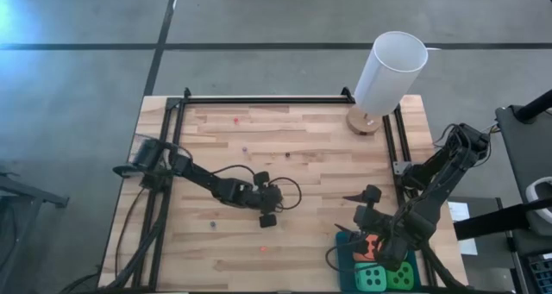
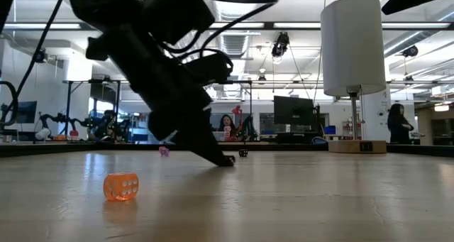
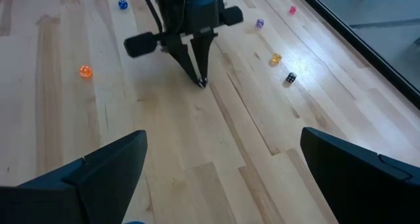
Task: Pick & Place Dice
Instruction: Put the bottom small black die into the blue bin
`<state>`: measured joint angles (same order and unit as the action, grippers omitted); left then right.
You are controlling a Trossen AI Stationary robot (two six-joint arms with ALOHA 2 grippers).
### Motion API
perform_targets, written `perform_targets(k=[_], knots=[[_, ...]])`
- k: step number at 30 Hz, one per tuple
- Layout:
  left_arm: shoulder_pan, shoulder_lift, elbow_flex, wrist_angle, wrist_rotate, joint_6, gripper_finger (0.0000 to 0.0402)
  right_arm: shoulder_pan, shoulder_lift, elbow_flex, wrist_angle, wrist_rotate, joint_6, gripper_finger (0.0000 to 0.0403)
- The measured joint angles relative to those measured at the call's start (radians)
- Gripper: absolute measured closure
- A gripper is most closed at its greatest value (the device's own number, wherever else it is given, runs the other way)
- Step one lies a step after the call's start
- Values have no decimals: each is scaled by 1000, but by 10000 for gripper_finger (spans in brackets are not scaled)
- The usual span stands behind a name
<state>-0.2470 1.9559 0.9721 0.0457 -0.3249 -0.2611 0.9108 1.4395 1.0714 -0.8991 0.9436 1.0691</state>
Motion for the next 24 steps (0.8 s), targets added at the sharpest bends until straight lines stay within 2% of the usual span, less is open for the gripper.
perform_targets(k=[15, 24], knots=[[45, 147, 204, 18, 4, 143, 323, 0, 0, 0, 0, 1, 0, 3], [59, 160, 268, 35, 5, 187, 323, 0, 0, 0, 1, 1, 0, 3]])
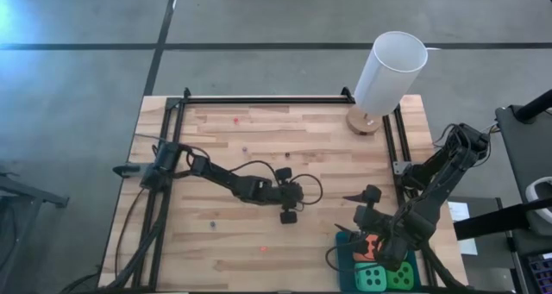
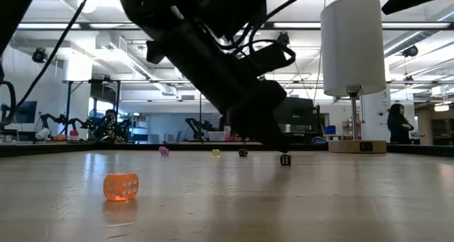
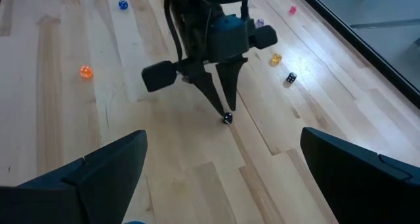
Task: Pick & Place Dice
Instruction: Put the bottom small black die into the blue bin
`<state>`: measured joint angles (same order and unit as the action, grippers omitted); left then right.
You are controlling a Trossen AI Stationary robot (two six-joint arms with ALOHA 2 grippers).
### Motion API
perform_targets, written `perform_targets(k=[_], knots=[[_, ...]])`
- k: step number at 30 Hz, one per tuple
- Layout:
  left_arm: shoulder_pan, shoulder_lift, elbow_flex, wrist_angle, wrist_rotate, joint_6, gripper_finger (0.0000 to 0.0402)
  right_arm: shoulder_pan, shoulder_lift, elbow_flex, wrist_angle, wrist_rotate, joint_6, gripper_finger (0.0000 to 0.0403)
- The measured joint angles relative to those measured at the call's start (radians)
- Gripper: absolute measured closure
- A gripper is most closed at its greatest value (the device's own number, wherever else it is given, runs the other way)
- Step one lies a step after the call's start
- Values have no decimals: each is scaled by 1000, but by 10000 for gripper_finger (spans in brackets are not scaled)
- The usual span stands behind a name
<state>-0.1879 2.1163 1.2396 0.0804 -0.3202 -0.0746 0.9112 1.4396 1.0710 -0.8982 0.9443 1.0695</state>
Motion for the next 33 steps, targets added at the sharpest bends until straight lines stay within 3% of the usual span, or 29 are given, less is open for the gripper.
perform_targets(k=[10, 26, 33], knots=[[0, -89, -1, -77, -1, 0, 323, 0, 0, 0, 0, -1, -28, 3], [-24, -439, -2, -328, -15, 16, 323, -1, 2, -3, 26, -1, -35, 3], [-92, -525, -2, -367, -117, 28, 323, -31, 2, -27, 47, -10, -55, 3]])
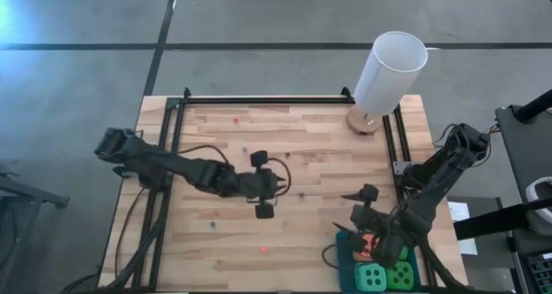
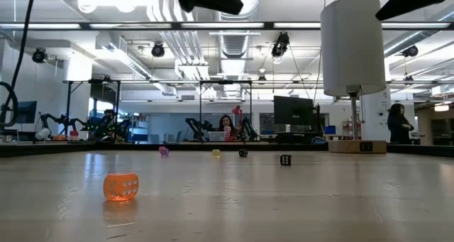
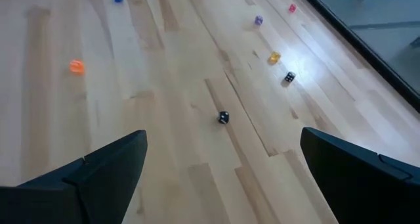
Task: Pick & Place Dice
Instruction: Put the bottom small black die into the blue bin
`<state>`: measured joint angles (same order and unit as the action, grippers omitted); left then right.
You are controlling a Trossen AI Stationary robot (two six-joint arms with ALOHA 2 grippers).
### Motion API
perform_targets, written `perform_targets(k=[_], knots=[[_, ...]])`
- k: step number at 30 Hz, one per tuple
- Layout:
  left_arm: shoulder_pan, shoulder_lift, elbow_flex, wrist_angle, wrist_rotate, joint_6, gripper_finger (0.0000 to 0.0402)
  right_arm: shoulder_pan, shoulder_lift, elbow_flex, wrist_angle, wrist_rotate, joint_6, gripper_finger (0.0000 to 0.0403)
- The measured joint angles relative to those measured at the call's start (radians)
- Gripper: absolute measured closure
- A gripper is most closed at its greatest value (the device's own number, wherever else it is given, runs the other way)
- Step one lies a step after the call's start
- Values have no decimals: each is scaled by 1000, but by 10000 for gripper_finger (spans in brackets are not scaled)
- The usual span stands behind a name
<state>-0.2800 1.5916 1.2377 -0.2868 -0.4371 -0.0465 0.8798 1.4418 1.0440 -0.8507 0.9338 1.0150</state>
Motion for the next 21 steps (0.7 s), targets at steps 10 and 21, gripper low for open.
perform_targets(k=[10, 21], knots=[[-120, -38, 0, -50, -191, 32, 323, -132, 0, -88, 204, -148, -139, 3], [-171, -52, 0, -58, -244, 21, 323, -265, 0, -244, 570, -257, -339, 3]])
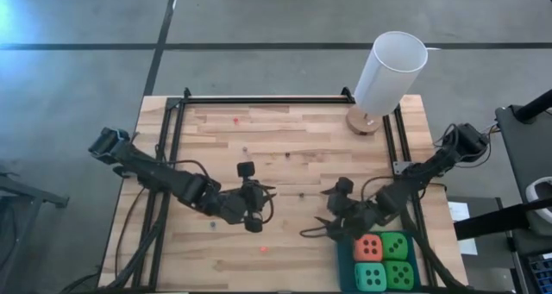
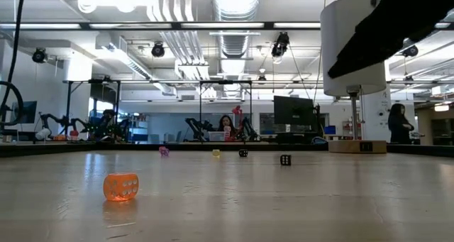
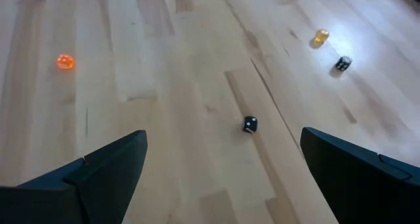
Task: Pick & Place Dice
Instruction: Put the bottom small black die into the blue bin
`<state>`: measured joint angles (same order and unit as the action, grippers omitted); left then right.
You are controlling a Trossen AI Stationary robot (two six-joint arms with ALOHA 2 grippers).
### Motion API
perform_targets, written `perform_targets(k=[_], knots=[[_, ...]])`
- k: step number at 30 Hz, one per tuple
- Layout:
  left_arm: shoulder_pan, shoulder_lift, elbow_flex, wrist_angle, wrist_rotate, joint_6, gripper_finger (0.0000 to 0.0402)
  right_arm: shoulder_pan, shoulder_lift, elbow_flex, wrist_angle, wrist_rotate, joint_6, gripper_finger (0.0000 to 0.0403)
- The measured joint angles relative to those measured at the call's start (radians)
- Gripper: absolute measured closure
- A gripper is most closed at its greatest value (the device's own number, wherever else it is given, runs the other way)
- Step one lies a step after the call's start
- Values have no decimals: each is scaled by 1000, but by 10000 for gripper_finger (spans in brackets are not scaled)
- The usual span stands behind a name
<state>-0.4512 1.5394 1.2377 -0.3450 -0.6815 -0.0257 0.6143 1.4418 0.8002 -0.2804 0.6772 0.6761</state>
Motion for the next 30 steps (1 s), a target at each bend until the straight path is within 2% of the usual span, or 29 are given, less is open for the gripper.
perform_targets(k=[7, 14, 22, 30], knots=[[-1, 0, 0, 1, -1, 0, 323, -79, 0, -109, 190, -56, -57, 3], [-1, 0, 0, 3, -11, 0, 323, -123, 0, -163, 213, -58, -61, 5], [-1, 0, 0, 3, -11, 0, 323, -131, 1, -193, 320, -57, -108, 52], [-1, 0, 0, 8, -11, 0, 323, -173, 147, -216, 483, -49, -170, 76]])
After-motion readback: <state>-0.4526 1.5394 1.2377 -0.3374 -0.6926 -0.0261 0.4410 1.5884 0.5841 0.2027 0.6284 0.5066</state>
